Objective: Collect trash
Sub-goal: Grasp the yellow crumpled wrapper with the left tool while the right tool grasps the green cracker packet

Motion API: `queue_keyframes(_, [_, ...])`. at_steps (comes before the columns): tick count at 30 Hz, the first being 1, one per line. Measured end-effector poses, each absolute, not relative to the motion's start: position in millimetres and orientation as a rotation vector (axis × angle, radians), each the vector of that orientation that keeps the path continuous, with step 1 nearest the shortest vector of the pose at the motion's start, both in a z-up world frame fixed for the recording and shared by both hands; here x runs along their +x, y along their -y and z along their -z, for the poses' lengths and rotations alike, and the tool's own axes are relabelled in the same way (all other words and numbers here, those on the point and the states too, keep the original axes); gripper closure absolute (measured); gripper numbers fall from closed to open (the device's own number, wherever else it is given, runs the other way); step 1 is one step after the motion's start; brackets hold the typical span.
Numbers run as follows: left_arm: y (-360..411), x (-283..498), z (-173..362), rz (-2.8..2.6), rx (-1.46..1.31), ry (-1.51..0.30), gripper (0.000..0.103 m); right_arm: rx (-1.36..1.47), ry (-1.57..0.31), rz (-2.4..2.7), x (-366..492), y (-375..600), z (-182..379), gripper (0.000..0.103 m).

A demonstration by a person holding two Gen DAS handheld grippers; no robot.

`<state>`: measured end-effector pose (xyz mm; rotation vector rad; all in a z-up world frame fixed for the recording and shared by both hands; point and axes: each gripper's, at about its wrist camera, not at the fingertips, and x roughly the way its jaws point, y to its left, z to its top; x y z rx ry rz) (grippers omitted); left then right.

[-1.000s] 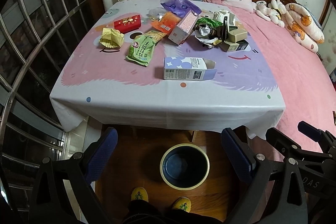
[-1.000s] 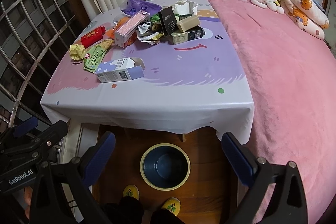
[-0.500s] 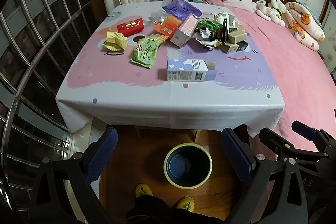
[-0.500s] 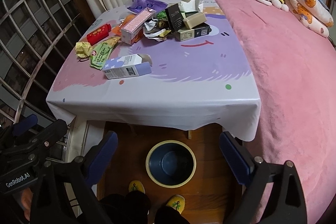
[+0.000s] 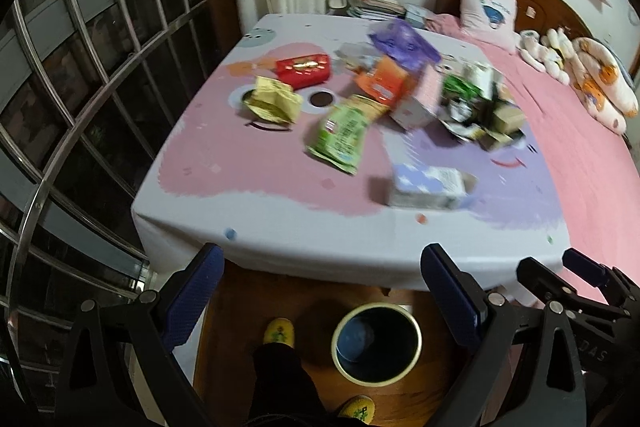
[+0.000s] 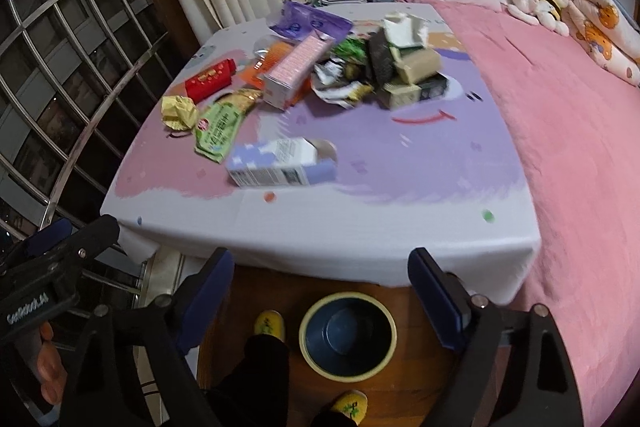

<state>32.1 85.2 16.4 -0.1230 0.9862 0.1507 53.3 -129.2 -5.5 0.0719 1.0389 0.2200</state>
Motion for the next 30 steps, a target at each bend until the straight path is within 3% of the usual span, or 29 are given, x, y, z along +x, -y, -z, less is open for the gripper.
queue_keyframes(11, [-179.1,135.8,-21.0,-0.122,-0.099,-1.035,0.005,0.131,-1.049,-0.211,140.8,44.4,0.3,0.014])
queue_keyframes(20, [-243.5,226.7,-0.2,-0.071,-0.092,-1.118,0.005,0.236,-1.124,-0.141,215.6,-1.9,33.0,0.015])
queue_keyframes(26, [-253.6,271.7,26.0,0.005,-0.086,-1.163,0.005,0.209,-1.226,-0.101,254.1,-21.0,69.1,0.034])
queue_keyframes(30, [-248.6,291.6,47.7,0.081,-0.09,-1.219,0.005,0.193,-1.277,-0.082,265.6,-29.8,88.8,0.035])
